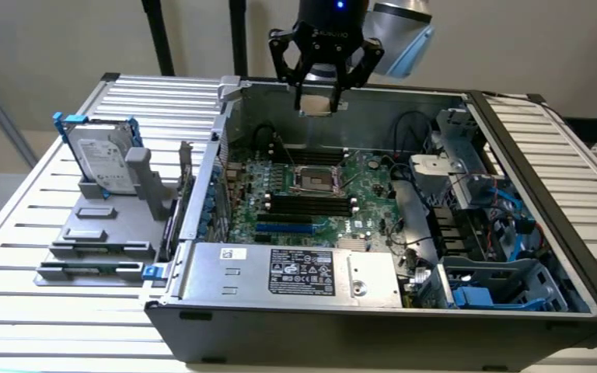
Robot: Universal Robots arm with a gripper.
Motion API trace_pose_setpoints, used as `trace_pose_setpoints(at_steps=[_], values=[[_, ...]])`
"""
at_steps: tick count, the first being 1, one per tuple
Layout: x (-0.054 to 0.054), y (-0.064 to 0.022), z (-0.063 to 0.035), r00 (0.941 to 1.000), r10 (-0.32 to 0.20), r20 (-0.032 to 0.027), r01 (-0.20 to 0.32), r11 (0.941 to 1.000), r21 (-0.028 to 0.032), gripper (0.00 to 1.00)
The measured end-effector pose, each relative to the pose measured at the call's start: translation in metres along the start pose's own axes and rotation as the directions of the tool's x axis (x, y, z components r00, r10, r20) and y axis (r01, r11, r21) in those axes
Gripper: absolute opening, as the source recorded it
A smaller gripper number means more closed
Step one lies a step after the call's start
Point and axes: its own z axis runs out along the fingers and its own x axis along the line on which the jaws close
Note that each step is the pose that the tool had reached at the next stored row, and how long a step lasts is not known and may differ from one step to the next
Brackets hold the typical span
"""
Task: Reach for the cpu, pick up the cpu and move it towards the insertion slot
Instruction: 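Pick up the cpu and move it towards the insertion slot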
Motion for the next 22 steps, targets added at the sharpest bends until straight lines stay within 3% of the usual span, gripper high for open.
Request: trace_pose_setpoints(at_steps=[10, 13, 16, 20, 22], values=[[-0.015, 0.0146, 0.0149, 1.0, 0.0, 0.001, 0.0, 1.0, -0.002, 0.55], [-0.019, 0.0168, 0.0183, 1.0, 0.0, 0.0023, 0.0, 1.0, -0.0054, 0.55], [-0.02, 0.0175, 0.0203, 1.0, -0.001, 0.0056, 0.001, 0.9999, -0.0152, 0.55], [-0.022, 0.0177, 0.0227, 0.9999, -0.002, 0.0109, 0.002, 0.9994, -0.0359, 0.55], [-0.023, 0.0176, 0.0248, 0.9999, -0.002, 0.0121, 0.003, 0.9991, -0.0428, 0.55]])
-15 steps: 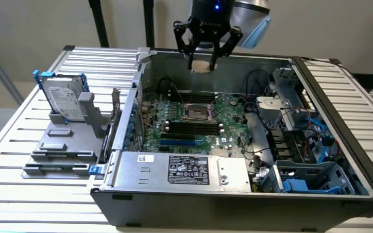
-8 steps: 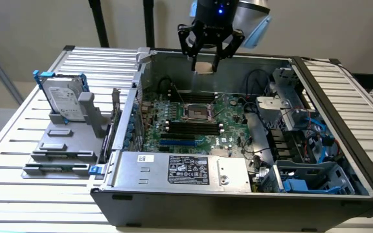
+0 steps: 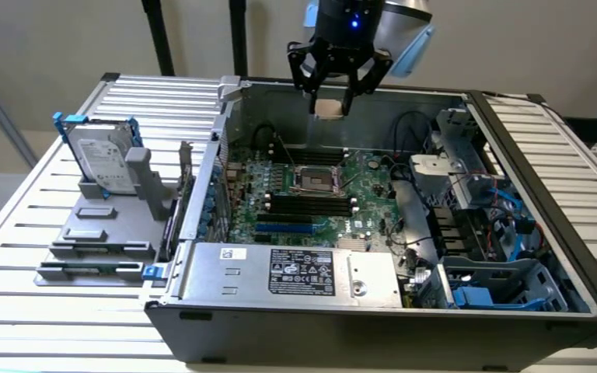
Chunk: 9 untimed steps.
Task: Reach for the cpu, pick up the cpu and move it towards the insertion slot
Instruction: 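Pick up the cpu and move it towards the insertion slot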
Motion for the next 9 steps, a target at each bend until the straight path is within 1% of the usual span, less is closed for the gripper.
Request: trace_pose_setpoints(at_steps=[3, 6, 9], values=[[-0.0003, 0.0003, 0.0032, 1.0, 0.003, 0.0019, -0.003, 1.0, -0.0043, 0.55], [-0.0005, 0.0003, 0.0053, 0.9999, 0.014, 0.0033, -0.014, 0.9998, -0.012, 0.55], [-0.0007, 0.0009, 0.0066, 0.9997, 0.022, 0.0046, -0.022, 0.9996, -0.0168, 0.55]])
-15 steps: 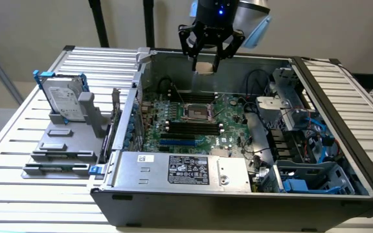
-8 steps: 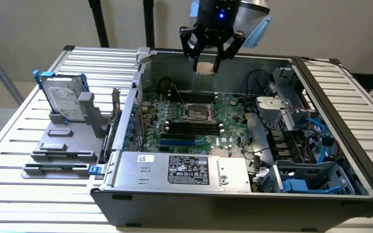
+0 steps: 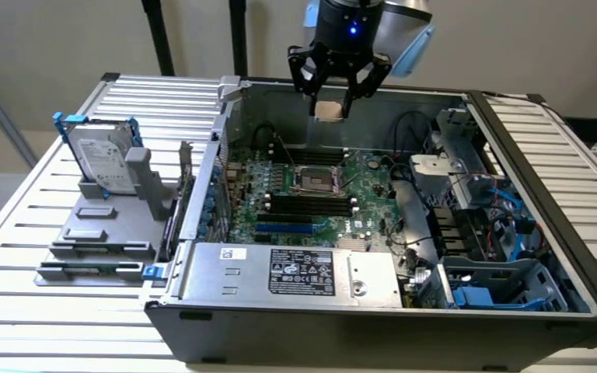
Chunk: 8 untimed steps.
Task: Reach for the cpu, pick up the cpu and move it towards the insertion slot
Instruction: 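Pick up the cpu and move it towards the insertion slot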
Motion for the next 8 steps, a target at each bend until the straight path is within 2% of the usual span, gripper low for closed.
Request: trace_pose_setpoints(at_steps=[8], values=[[0.0, 0.0002, 0.0001, 1.0, 0.001, -0.0004, -0.001, 1.0, -0.0006, 0.55]])
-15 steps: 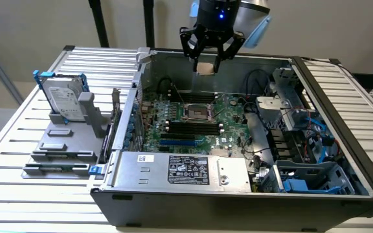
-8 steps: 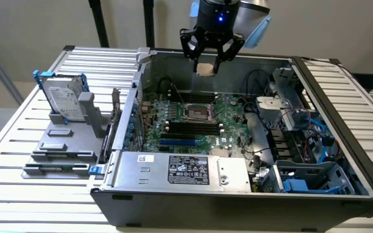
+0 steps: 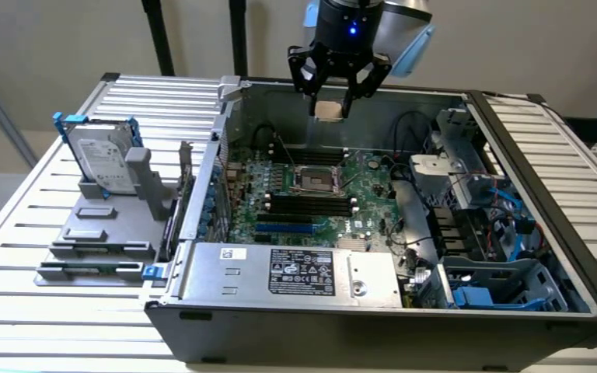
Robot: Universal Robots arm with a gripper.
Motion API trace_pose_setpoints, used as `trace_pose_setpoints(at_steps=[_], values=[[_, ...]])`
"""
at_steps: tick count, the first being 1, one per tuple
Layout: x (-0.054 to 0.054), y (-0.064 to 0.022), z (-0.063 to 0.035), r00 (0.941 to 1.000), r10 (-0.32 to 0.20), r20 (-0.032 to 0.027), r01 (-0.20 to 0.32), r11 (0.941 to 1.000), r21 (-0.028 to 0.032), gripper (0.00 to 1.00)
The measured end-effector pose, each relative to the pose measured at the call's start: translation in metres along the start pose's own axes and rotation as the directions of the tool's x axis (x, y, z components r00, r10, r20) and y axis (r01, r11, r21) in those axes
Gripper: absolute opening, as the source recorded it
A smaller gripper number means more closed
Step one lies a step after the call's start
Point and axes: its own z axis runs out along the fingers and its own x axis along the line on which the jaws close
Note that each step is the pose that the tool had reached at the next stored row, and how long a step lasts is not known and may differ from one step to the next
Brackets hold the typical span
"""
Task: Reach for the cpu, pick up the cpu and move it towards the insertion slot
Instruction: 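Pick up the cpu and move it towards the insertion slot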
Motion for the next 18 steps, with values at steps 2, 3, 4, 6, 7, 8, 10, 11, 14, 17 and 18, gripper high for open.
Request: trace_pose_setpoints(at_steps=[2, 3, 4, 6, 7, 8, 10, 11, 14, 17, 18], values=[[0.0, 0.0, 0.0, 1.0, 0.0, 0.0, 0.0, 1.0, -0.0001, 0.55], [0.0001, 0.0, 0.0, 1.0, 0.0, -0.0002, 0.0, 1.0, 0.0, 0.55], [0.0, 0.0, 0.0, 1.0, 0.0, -0.0001, 0.0, 1.0, -0.0001, 0.55], [0.0001, 0.0, 0.0, 1.0, 0.0, -0.0002, 0.0, 1.0, -0.0001, 0.55], [0.0, 0.0, 0.0, 1.0, 0.0, -0.0003, 0.0, 1.0, -0.0001, 0.55], [0.0, 0.0, 0.0, 1.0, 0.0, -0.0003, 0.0, 1.0, -0.0001, 0.55], [0.0, 0.0, 0.0, 1.0, 0.0, -0.0003, 0.0, 1.0, 0.0, 0.55], [0.0, 0.0, 0.0, 1.0, 0.0, -0.0004, 0.0, 1.0, 0.0, 0.55], [0.0, 0.0, 0.0, 1.0, 0.0, -0.0005, 0.0, 1.0, -0.0001, 0.55], [0.0, 0.0, 0.0, 1.0, 0.0, -0.0006, 0.0, 1.0, -0.0001, 0.55], [0.0, 0.0, 0.0, 1.0, 0.0, -0.0007, 0.0, 1.0, 0.0, 0.55]])
